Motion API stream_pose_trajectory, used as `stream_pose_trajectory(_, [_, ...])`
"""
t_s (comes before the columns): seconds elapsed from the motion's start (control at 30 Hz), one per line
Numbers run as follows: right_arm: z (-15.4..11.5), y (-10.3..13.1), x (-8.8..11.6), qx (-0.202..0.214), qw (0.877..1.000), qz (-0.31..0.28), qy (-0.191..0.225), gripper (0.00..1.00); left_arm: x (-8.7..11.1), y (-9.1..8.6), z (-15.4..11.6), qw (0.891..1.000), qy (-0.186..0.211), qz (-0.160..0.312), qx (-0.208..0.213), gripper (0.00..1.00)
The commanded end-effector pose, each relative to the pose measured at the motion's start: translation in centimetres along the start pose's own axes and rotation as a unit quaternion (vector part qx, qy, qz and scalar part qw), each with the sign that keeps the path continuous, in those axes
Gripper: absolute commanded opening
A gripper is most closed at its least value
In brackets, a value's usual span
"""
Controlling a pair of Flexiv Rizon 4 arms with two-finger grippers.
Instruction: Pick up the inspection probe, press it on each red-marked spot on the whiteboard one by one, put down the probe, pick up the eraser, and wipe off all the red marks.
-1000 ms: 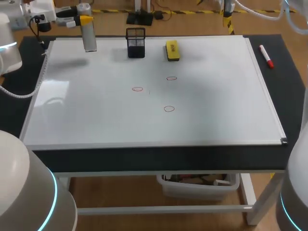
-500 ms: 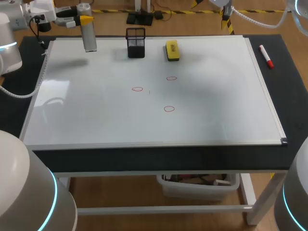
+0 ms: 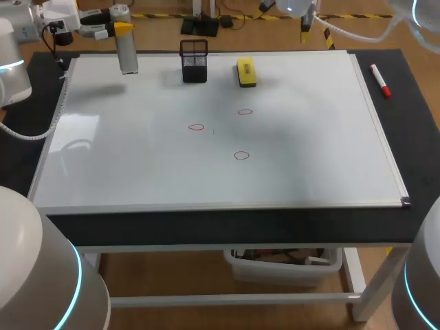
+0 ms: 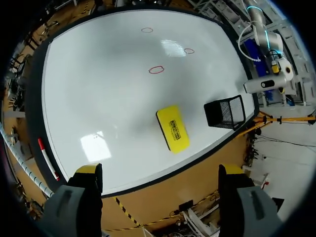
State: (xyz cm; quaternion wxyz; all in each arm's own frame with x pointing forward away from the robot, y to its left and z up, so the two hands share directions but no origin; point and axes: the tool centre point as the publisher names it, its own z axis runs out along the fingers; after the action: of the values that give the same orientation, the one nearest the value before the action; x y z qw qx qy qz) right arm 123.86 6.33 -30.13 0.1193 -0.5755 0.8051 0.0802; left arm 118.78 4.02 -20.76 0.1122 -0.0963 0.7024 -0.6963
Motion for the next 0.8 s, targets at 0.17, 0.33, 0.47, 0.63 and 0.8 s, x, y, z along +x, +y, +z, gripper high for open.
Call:
stream_pose_trajectory(0.17, [0.2, -0.5, -1.4, -0.012, 1.0, 0.013, -0.008, 1.0, 0.3, -0.2, 0.0, 1.0, -0.003, 0.001, -0.001, 0.0])
stream_pose_trajectory(0.33, [0.2, -0.5, -1.4, -0.012, 1.0, 0.013, -0.008, 1.0, 0.3, -0.2, 0.0, 1.0, -0.003, 0.001, -0.001, 0.0])
stream_pose_trajectory(0.47, [0.2, -0.5, -1.4, -0.012, 1.0, 0.013, -0.008, 1.0, 0.3, -0.2, 0.0, 1.0, -0.003, 0.001, -0.001, 0.0])
stream_pose_trajectory(0.63, [0.2, -0.5, -1.4, -0.012, 1.0, 0.013, -0.008, 1.0, 0.3, -0.2, 0.0, 1.0, -0.003, 0.001, -0.001, 0.0])
stream_pose_trajectory(0.8, [1.7, -0.7, -2.6, -0.043, 0.998, -0.045, 0.032, 1.0, 0.3, -0.2, 0.0, 1.0, -0.003, 0.001, -0.001, 0.0])
